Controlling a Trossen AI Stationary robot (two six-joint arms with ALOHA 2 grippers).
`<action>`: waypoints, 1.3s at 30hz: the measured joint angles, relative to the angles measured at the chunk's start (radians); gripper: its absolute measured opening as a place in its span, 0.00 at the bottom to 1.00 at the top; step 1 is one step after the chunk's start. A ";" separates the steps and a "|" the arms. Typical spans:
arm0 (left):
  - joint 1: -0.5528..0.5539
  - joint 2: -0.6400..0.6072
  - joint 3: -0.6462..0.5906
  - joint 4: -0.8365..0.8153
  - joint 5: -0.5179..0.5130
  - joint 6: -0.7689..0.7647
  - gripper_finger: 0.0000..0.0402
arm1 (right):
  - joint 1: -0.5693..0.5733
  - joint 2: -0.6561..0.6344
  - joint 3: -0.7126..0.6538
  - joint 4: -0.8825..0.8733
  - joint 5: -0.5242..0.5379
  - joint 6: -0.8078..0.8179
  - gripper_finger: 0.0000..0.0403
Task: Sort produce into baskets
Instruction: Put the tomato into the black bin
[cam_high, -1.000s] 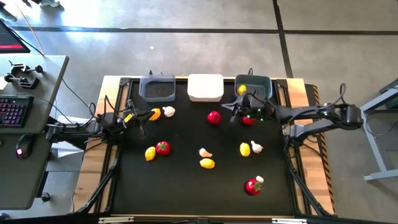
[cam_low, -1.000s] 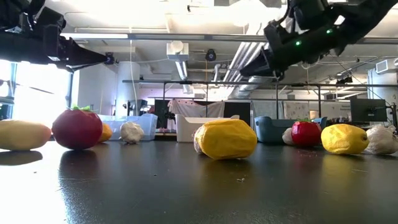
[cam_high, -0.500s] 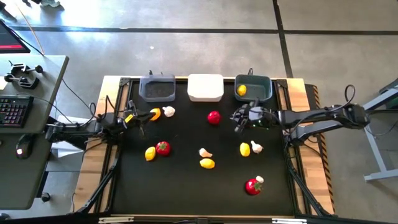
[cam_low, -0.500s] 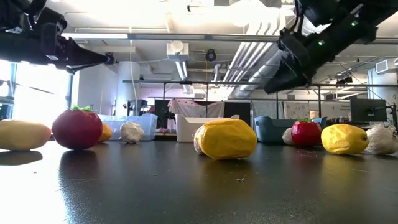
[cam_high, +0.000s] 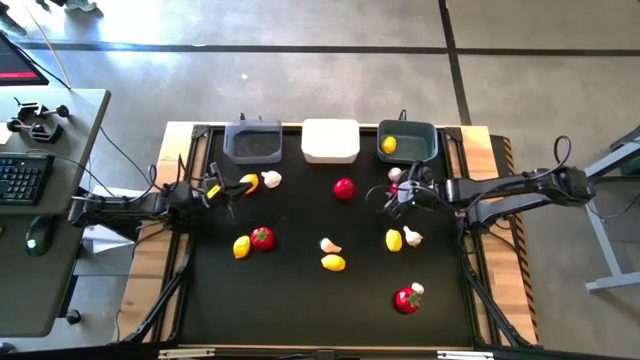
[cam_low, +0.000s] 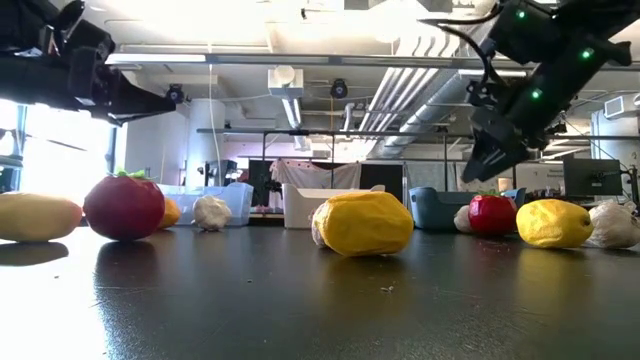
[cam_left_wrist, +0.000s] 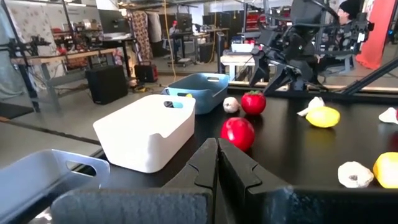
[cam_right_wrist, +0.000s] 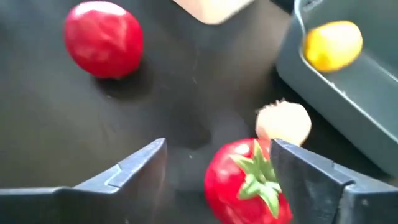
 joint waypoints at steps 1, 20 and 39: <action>0.000 0.004 0.000 0.000 0.000 0.000 0.00 | -0.006 0.000 0.000 -0.013 0.001 0.014 0.72; 0.000 0.016 0.000 0.010 -0.005 0.021 0.00 | -0.127 0.037 0.000 -0.111 -0.080 -0.006 0.75; 0.000 0.016 0.000 0.006 -0.007 0.022 0.00 | -0.128 0.131 0.005 -0.096 -0.156 -0.032 0.75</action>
